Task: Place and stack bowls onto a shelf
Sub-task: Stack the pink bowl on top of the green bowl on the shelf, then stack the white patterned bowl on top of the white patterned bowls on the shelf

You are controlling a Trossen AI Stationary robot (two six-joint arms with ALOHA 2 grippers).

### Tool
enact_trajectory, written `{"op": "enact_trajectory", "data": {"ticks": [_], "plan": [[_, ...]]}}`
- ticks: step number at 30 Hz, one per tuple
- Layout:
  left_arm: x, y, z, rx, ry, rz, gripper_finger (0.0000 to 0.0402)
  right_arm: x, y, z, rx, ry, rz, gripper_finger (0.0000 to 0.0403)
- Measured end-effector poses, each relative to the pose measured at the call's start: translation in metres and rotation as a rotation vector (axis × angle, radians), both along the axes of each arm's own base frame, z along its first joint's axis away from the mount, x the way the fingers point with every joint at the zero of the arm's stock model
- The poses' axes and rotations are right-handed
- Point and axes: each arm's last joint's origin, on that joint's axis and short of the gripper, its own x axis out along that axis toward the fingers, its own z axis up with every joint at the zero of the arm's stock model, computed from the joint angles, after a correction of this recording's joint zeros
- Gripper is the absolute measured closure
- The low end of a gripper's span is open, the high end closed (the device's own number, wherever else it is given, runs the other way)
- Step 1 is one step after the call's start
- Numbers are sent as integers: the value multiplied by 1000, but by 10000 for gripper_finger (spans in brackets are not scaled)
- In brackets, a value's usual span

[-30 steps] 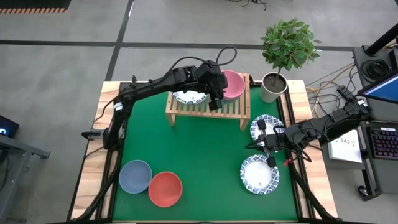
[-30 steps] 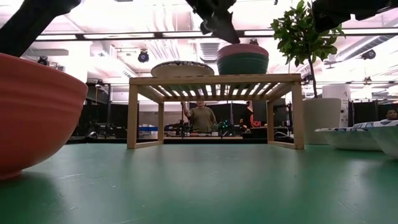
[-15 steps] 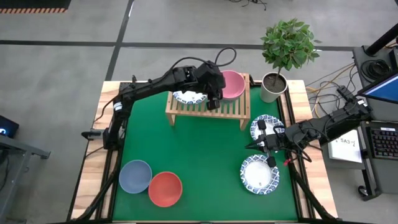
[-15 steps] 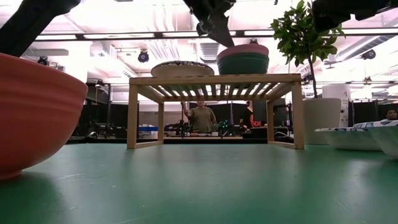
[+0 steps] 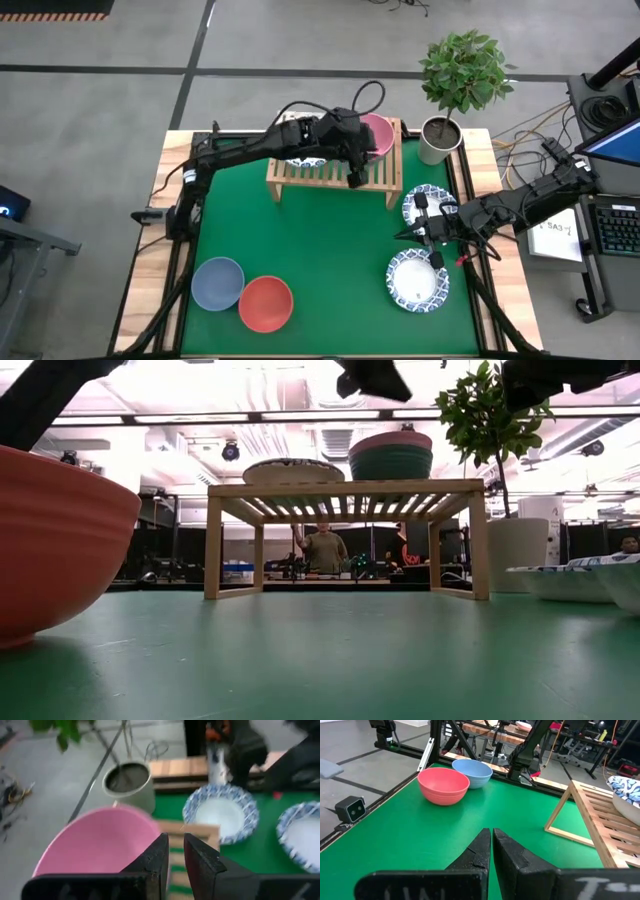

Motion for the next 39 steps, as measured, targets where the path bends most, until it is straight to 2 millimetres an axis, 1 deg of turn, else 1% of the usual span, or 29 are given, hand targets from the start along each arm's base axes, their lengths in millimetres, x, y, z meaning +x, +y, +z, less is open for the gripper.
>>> {"op": "enact_trajectory", "data": {"ticks": [3,6,11,15,25,29,34,37,39], "plan": [[10,-4,-3,21,-52,-7,362,0,0,0,3,-3,-1,394],[17,-1,-13,31,-56,12,362,0,0,0,4,-2,-1,394],[23,4,-28,30,-65,22,362,0,0,0,4,4,-2,394],[26,4,-39,22,-35,25,362,1,0,-1,-1,5,-1,394],[28,6,-43,15,-25,40,362,1,0,-1,-1,4,-1,394],[27,8,-46,35,-15,98,362,1,0,0,-1,3,-1,394],[28,8,-48,36,-8,103,362,1,0,0,-1,3,-1,394],[27,2,-43,31,-17,96,362,1,0,-1,-2,4,-1,394],[24,-7,-32,33,-25,79,362,1,0,-1,-3,4,-1,394]]}}
